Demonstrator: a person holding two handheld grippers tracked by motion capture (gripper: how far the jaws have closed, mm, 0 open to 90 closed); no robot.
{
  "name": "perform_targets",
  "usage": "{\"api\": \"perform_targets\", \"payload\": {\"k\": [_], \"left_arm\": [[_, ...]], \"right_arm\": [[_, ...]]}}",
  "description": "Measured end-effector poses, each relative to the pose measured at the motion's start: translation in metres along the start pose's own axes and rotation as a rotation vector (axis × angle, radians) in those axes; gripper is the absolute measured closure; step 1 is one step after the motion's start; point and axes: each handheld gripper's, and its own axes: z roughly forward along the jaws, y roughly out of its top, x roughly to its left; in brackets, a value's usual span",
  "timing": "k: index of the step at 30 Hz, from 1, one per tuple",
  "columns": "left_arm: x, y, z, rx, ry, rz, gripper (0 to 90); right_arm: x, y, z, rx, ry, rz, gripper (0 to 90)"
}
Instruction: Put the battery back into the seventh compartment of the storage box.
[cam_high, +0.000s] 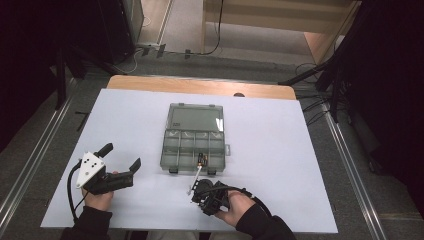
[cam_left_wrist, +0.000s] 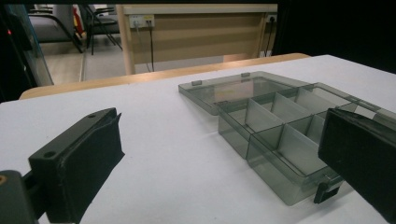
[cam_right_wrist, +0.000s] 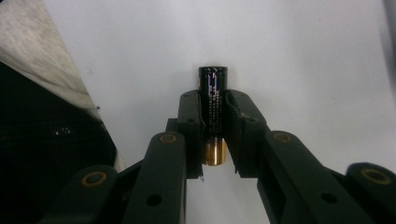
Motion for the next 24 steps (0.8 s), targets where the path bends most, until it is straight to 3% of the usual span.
{"api": "perform_targets", "payload": {"k": [12,24], "left_arm": [[0.0,0.0,0.0,0.0,-0.003,0.001,0.0],[-0.001,0.0,0.0,-0.003,-0.004,0.002,0.0]], "right_arm": [[-0.004,-0.002,-0.006,-0.028,0.024,0.019,78.1],[-0.012,0.001,-0.016,-0.1,0.038,0.049,78.0]]}}
